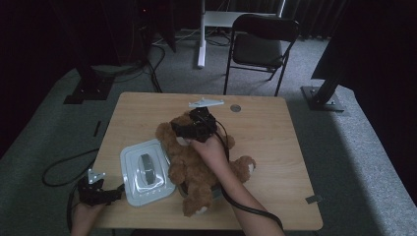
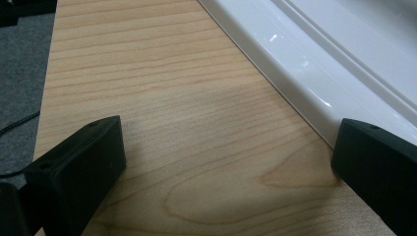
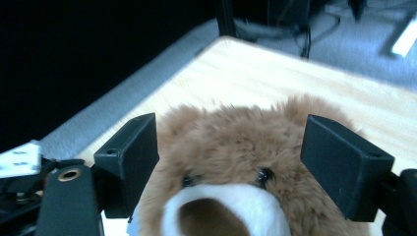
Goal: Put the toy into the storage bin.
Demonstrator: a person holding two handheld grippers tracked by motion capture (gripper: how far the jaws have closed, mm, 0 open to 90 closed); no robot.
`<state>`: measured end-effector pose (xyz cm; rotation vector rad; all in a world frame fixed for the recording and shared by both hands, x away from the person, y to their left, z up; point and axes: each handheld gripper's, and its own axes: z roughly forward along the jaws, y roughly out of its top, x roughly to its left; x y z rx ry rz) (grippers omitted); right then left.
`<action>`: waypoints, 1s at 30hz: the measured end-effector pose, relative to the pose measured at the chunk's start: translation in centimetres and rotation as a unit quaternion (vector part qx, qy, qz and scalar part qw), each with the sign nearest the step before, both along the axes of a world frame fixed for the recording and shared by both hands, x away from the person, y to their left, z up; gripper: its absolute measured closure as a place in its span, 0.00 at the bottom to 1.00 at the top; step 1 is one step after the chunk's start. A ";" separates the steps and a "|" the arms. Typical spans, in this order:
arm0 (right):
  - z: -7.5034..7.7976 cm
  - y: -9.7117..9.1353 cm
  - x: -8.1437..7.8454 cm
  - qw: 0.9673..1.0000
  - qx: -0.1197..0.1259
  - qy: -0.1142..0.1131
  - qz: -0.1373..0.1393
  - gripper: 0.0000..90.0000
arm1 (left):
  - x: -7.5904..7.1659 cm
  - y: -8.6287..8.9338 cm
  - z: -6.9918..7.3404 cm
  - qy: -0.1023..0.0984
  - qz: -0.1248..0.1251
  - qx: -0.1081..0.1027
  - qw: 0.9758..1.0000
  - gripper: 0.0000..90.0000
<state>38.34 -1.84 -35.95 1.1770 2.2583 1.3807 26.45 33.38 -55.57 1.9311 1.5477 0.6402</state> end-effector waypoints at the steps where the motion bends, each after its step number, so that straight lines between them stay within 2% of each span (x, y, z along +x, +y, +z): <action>1: -0.5 0.2 0.4 1.000 -0.006 0.012 -0.002 0.27 | 0.0 0.0 0.0 0.001 0.000 0.000 1.000 0.01; 3: -1.4 0.5 0.7 1.000 -0.018 0.023 -0.002 0.28 | 0.0 0.0 0.0 0.000 0.000 0.000 1.000 0.01; 5: -1.9 0.2 0.7 1.000 -0.014 0.025 -0.003 0.32 | 0.0 0.0 0.0 0.000 0.000 0.000 1.000 0.01; 9: -2.9 -0.5 1.0 0.999 0.000 0.052 0.007 0.32 | 0.0 0.0 0.0 0.000 0.000 0.000 1.000 0.01; 14: -4.1 -0.3 0.9 0.997 -0.023 0.068 0.028 0.32 | 0.0 0.0 0.0 0.000 0.001 0.000 1.000 0.01; 18: -4.7 0.6 0.9 0.995 -0.051 0.076 0.031 0.32 | 0.0 0.0 0.0 0.000 0.000 0.000 1.000 0.01; 23: -5.3 0.6 1.7 0.992 -0.043 0.108 0.041 0.32 | 0.0 0.0 0.0 0.000 0.000 0.000 1.000 0.01; 25: -5.7 0.8 1.9 0.991 -0.048 0.119 0.046 0.32 | 0.0 0.0 0.0 0.000 0.000 0.000 1.000 0.01; 28: -6.8 1.6 2.2 0.986 -0.075 0.137 0.050 0.32 | 0.0 0.0 0.0 0.000 0.000 0.000 1.000 0.01; 30: -7.4 2.5 2.3 0.984 -0.104 0.136 0.049 0.32 | 0.0 0.0 0.0 0.000 0.000 0.000 1.000 0.01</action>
